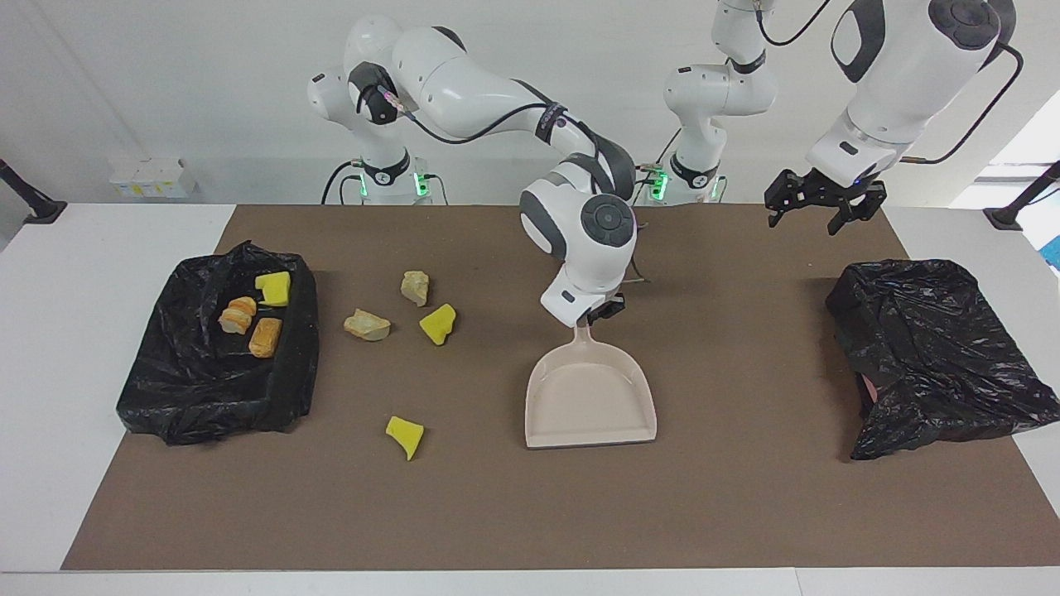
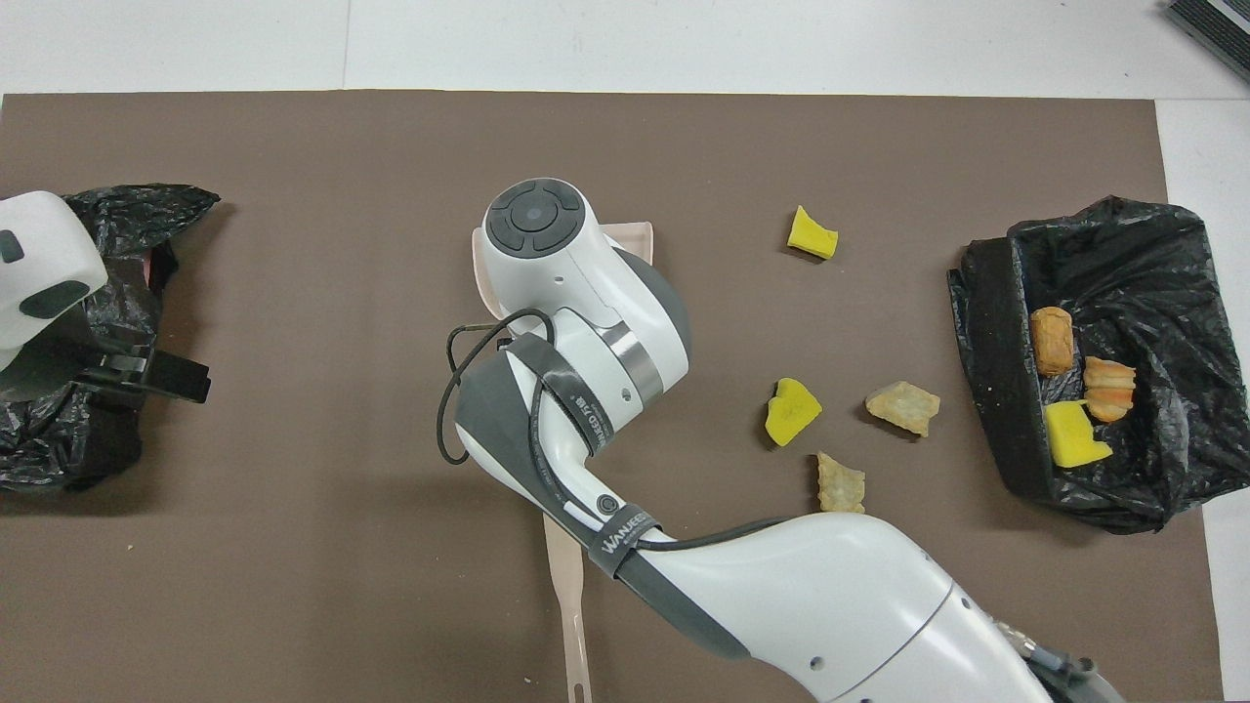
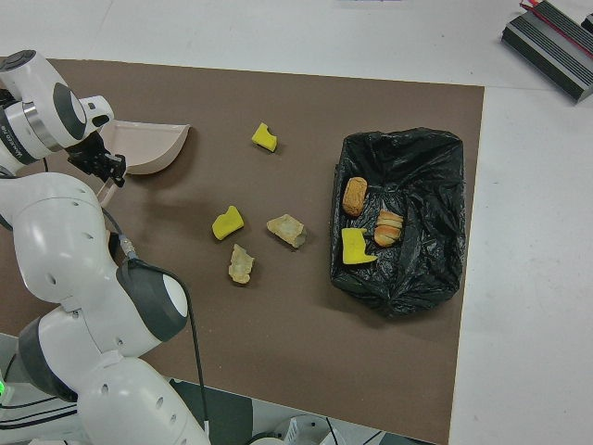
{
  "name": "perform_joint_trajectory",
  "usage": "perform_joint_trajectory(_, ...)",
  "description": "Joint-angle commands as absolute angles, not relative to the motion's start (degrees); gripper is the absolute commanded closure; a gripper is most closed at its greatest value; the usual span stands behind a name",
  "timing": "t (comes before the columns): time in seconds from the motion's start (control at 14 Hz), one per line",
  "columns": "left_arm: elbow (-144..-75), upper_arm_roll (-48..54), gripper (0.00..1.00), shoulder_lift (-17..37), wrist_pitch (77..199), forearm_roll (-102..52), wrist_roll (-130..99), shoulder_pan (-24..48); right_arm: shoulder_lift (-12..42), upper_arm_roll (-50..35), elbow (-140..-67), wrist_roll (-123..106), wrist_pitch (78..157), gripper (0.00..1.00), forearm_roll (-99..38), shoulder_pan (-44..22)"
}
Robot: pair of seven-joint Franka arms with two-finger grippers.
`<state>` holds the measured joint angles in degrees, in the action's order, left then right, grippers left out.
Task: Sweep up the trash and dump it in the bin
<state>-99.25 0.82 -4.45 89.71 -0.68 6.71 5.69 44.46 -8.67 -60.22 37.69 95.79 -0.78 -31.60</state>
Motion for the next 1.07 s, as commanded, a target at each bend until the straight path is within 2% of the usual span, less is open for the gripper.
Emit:
perform_joint_trajectory(0.0, -101.42, 0.26, 0.00, -5.37, 91.93, -0.09, 5.45, 7.90, 44.12, -8.88, -60.47, 36.30, 95.89, 0.59, -1.14, -30.94)
perform_joint_trajectory(0.21, -102.57, 0.26, 0.00, -4.84, 96.40, -0.09, 2.73, 9.40, 43.24, -8.70, -60.47, 36.91, 95.80, 0.53, -1.32, -31.38)
perform_joint_trajectory(0.36, -102.48, 0.26, 0.00, -2.82, 99.21, -0.09, 1.42, 11.33, 40.27, -8.79, -60.82, 37.09, 94.84, 0.37, -1.41, -30.94)
perform_joint_trajectory(0.5, -102.48, 0.26, 0.00, -0.27, 101.86, -0.18, -0.61, 13.26, 36.23, -8.79, -64.93, 37.61, 93.34, 0.31, -1.41, -31.11)
perform_joint_trajectory(0.85, -101.78, 0.18, 0.00, 4.21, 107.04, -1.49, -10.09, 16.24, 16.04, -8.88, -87.23, 37.79, 93.43, 0.19, -2.46, -31.29)
perform_joint_trajectory(1.0, -101.34, 0.26, 0.00, 6.93, 109.50, -1.49, -13.17, 17.75, 9.08, -9.14, -95.59, 37.71, 93.78, 0.19, -3.24, -32.69)
